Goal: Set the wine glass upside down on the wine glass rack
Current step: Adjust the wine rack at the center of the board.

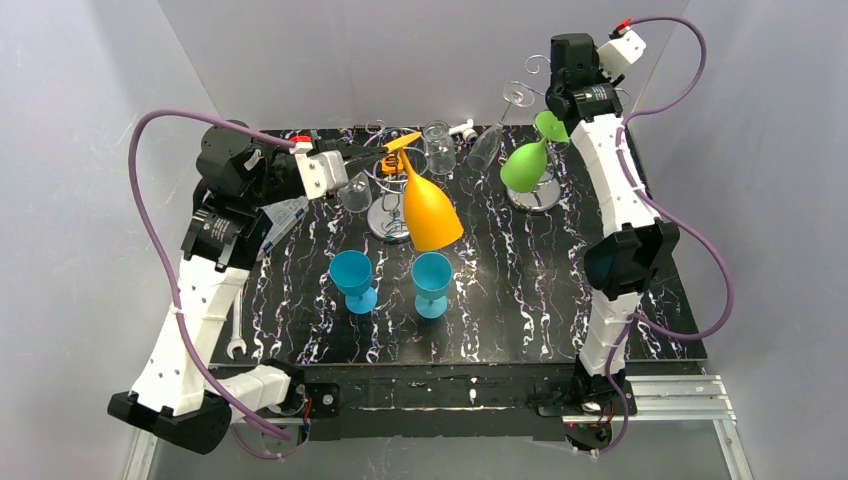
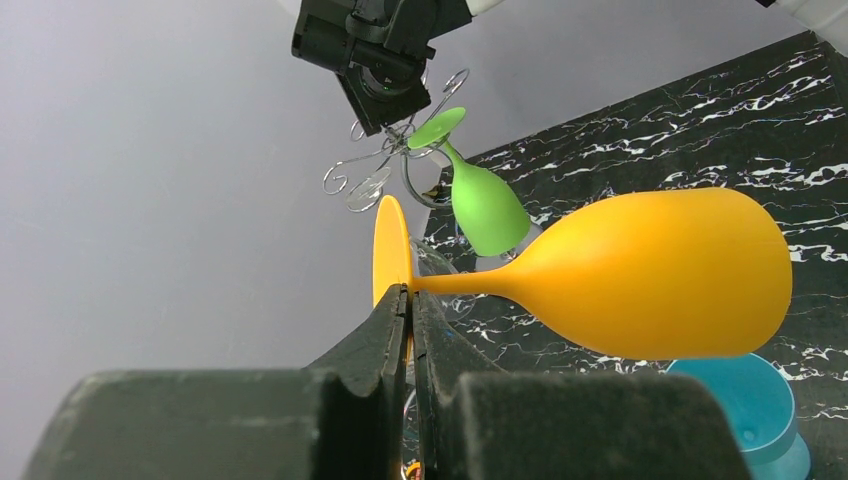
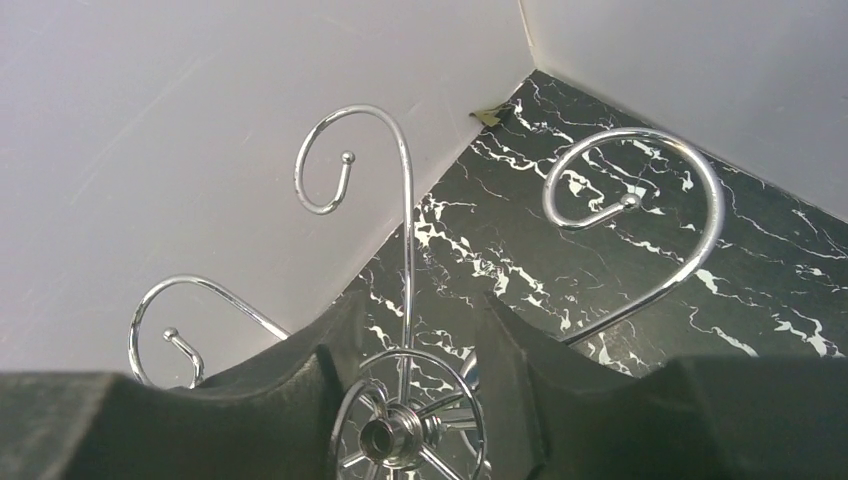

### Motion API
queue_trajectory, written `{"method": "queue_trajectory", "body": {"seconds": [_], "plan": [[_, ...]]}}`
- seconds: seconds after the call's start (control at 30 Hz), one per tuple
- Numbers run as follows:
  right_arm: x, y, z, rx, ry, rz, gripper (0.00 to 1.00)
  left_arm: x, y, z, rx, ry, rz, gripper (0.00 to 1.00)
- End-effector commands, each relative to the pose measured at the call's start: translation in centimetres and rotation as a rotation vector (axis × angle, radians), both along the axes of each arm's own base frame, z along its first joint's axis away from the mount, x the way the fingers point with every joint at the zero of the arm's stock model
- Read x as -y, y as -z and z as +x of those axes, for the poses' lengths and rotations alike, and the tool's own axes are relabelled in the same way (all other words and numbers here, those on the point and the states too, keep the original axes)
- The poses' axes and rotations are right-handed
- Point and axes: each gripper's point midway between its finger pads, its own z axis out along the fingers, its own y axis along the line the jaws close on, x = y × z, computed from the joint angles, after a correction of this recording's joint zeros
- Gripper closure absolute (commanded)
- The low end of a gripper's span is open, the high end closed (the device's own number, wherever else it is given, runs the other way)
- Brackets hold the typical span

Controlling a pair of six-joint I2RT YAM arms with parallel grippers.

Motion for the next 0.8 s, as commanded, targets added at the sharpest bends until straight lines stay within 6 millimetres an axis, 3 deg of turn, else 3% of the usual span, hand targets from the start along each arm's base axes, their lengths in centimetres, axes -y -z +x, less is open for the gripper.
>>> {"method": "queue_trajectory", "body": {"seconds": [0.0, 0.27, 0.47, 0.77], "plan": [[0.9, -2.3, -0.4, 0.043, -0.003, -0.01, 0.46, 0.0, -0.4, -0.5, 0.021, 0.013, -0.007, 1.0], [0.0, -4.2, -1.5, 0.021, -0.126, -0.065, 0.24, -0.1, 0.0, -0.7, 0.017, 0.01, -0.006, 1.0], [-0.3, -5.1, -3.0, -0.02, -0.229, -0.101, 0.17, -0.1, 0.1, -0.8, 0.013, 0.01, -0.007, 1.0], [1.4, -6.1, -6.3, -0.066, -0.31, -0.135, 0.14, -0.1, 0.3, -0.7, 0.011, 0.007, -0.004, 1.0]]}}
